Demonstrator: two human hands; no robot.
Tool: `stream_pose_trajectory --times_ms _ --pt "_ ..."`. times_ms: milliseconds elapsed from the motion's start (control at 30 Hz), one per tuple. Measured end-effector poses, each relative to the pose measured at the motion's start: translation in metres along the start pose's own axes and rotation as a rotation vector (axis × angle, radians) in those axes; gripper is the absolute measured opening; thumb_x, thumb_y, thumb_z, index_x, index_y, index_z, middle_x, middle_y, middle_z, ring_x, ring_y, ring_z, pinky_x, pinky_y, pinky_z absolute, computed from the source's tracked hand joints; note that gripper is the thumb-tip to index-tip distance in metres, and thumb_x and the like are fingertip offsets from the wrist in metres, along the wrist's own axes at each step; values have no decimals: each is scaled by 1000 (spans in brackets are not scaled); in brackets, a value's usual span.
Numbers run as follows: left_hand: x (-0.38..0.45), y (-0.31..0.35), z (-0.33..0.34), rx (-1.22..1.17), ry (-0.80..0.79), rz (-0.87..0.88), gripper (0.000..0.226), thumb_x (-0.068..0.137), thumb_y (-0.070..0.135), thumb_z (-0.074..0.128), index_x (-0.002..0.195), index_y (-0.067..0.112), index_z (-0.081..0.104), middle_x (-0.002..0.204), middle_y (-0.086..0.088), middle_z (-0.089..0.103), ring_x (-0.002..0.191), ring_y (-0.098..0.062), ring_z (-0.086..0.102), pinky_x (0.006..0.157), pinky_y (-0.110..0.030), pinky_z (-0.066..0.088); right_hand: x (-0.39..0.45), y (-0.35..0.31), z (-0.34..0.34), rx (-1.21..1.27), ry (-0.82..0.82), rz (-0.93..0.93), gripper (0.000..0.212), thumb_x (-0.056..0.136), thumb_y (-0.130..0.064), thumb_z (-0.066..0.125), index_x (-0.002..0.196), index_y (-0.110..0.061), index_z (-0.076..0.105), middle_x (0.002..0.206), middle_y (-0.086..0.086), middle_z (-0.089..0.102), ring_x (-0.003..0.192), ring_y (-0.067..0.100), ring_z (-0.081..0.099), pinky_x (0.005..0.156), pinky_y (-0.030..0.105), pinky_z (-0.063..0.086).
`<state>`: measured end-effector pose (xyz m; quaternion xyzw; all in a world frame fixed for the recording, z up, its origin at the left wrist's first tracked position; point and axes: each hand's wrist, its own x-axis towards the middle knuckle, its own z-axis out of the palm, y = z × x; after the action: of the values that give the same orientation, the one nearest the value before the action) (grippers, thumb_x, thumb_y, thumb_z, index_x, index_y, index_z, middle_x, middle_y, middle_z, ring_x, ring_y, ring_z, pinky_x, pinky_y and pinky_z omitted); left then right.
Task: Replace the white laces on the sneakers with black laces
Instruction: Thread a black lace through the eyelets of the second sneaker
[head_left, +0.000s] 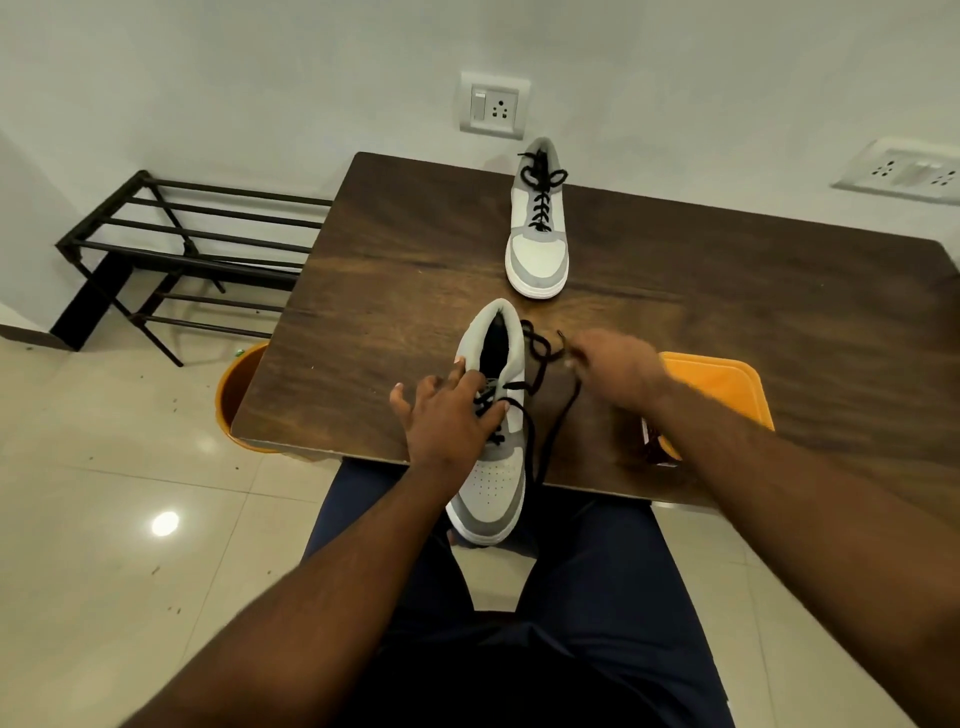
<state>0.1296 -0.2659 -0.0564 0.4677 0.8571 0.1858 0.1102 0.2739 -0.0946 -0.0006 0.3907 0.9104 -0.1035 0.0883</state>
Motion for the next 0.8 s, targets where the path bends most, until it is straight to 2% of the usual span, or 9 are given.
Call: stream_pose_trajectory --times_ms 100,200,300,400,500,600,700,800 --pt "-1 1 3 -21 -6 -14 37 91 59 51 118 34 55 149 12 44 128 -23 42 112 -56 10 -30 -36 30 505 36 0 18 92 -36 62 89 -18 61 85 -1 65 81 18 62 70 35 49" --pt "-1 1 2 -54 -22 -15 37 92 57 51 122 36 54 149 11 44 129 -23 42 113 -55 9 -59 -62 63 855 -33 154 21 87 -36 69 96 -20 61 80 -6 63 75 12 61 65 29 49" --pt "-1 1 -1 -192 -24 -36 37 95 52 50 130 41 52 149 10 45 123 -19 49 112 -52 12 -70 -68 83 961 31 301 29 87 -33 70 109 -22 57 77 -6 55 69 9 54 60 23 44" --pt "-7 0 0 -360 -1 -56 43 100 37 44 142 46 39 133 10 58 116 -14 52 109 -47 20 -70 -64 85 1089 87 462 31 89 -34 67 114 -22 55 87 -1 58 79 15 58 69 32 51" --pt "-18 -5 6 -471 110 -91 45 100 22 47 143 35 42 119 8 62 114 -15 52 106 -45 32 -71 -66 79 1021 -65 394 18 91 -31 65 89 -13 63 73 -2 59 65 11 54 59 26 45" --pt "-31 -8 7 -687 208 -109 28 96 11 54 122 19 60 108 5 65 97 -15 61 88 -40 52 -83 -79 66 957 -163 303 20 93 -24 63 78 -11 63 62 -5 57 53 4 48 49 16 38" --pt "-45 -6 -6 -917 64 -192 13 98 16 56 103 16 69 92 3 71 82 -7 66 75 -28 52 -99 -98 47 1358 -304 293 18 94 -25 62 81 -12 64 64 -4 58 43 5 33 37 18 24" --pt "-57 -2 -20 -1180 -220 -269 40 104 34 42 105 7 71 92 -10 74 83 -14 69 74 -31 54 -106 -111 30 1698 -370 227 15 95 -18 58 83 -11 64 78 2 61 43 5 28 36 16 17"
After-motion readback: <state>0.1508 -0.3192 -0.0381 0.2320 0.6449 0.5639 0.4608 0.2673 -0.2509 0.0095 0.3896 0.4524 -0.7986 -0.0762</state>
